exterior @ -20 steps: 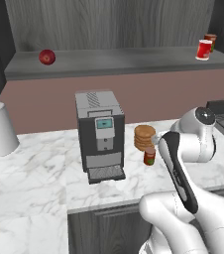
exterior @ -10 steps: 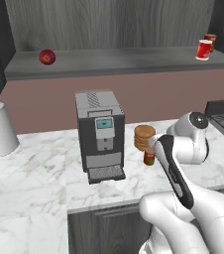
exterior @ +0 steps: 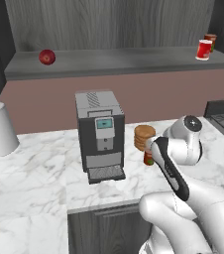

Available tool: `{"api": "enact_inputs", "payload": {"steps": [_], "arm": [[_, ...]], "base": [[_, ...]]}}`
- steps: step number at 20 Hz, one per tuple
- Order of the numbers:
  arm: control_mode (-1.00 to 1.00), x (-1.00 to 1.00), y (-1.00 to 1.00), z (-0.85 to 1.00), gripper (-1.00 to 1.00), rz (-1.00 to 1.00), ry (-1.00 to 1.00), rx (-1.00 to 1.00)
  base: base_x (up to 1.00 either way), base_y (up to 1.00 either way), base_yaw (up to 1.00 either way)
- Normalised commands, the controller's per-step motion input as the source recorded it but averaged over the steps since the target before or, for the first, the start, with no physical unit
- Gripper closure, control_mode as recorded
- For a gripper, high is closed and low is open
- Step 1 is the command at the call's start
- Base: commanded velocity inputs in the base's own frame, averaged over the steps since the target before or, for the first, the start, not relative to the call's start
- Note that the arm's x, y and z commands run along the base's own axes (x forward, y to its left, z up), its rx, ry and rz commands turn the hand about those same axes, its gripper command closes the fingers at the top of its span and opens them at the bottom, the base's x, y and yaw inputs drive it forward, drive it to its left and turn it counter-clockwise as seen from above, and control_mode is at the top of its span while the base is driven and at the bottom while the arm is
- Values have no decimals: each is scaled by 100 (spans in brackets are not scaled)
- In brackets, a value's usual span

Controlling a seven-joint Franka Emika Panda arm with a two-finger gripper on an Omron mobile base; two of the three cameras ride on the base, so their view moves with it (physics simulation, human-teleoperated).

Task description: Pick the cans from the counter and place them in their designated side in the cabinet.

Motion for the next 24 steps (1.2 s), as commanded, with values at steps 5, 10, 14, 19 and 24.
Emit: {"api": "enact_inputs", "payload": {"steps": [5, 10, 14, 19, 24], "arm": [[-100, 25, -2, -13, -100, 0, 5, 1], [-100, 22, -3, -13, -100, 0, 4, 0], [-100, 16, -1, -18, -100, 0, 3, 0], [-100, 13, 0, -22, -100, 0, 3, 0], [-100, 16, 0, -20, -100, 0, 2, 0]], "base": [[0, 0, 0], [0, 0, 0], [0, 0, 0], [0, 0, 0], [0, 0, 0]]}}
